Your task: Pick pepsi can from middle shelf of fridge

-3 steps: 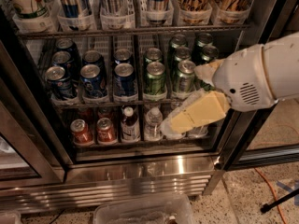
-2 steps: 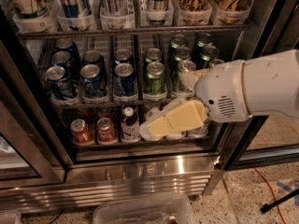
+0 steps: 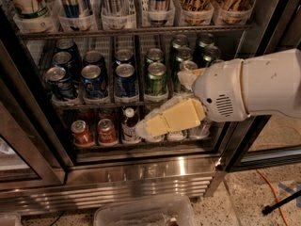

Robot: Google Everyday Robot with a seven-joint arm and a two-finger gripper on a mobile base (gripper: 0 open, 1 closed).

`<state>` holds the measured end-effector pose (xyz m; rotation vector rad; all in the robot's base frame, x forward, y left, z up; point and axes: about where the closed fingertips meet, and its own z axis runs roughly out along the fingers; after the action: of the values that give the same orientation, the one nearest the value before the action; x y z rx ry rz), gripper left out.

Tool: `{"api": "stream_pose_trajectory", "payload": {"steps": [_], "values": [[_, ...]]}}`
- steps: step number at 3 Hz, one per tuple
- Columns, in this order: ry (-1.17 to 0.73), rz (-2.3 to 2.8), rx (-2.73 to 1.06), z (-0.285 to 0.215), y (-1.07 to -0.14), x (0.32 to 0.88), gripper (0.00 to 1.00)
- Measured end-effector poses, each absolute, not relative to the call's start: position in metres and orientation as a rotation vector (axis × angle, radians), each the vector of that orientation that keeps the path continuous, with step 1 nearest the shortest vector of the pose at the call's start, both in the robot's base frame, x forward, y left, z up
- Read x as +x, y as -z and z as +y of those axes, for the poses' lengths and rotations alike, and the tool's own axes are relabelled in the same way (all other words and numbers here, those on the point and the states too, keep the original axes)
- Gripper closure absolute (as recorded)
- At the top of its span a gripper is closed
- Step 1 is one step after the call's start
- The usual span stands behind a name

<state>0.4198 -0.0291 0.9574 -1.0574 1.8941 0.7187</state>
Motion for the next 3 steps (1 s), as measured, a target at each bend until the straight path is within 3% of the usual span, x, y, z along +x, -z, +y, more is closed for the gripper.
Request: {"api": "stream_pose_trajectory", "payload": {"steps": [3], "values": [[-0.373, 1.927, -0.874, -0.04, -0.907, 0.445, 0.0]]}}
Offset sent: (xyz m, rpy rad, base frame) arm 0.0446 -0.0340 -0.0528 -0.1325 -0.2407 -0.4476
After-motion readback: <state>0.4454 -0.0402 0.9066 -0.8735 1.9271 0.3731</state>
